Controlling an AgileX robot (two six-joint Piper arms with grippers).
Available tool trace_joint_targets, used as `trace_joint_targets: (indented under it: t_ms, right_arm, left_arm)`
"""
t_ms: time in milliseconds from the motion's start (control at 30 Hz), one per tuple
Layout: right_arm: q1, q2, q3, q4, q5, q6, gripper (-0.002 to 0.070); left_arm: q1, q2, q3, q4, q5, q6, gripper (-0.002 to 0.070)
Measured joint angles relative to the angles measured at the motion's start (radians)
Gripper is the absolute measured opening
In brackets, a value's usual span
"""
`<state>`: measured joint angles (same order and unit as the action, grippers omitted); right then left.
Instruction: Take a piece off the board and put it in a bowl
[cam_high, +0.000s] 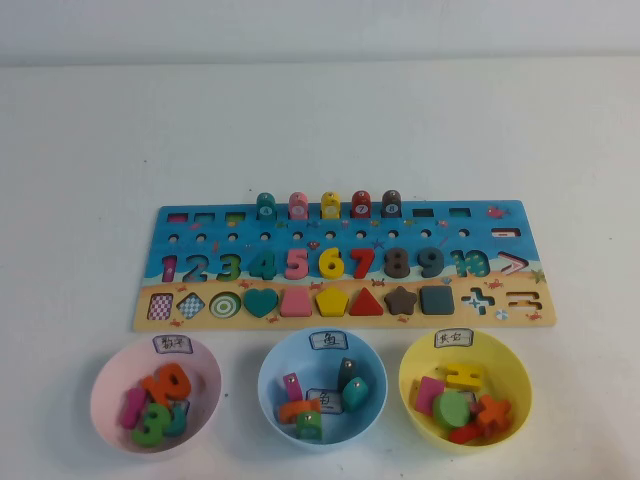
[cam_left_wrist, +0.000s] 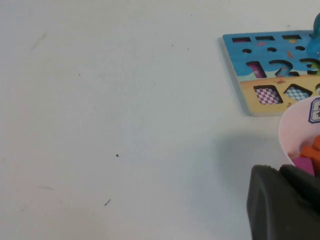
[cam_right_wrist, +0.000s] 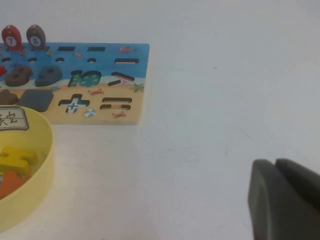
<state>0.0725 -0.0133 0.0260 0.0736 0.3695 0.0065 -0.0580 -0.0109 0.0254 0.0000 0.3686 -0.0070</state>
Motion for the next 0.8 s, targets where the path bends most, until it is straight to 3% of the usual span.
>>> trace_joint_targets:
  t_ms: [800]
  right_arm:
    - [0.0,0.0,0.0,0.0,-0.013,0.0,-0.0017]
  left_arm:
    - [0.0,0.0,0.0,0.0,0.0,0.0,-0.0004]
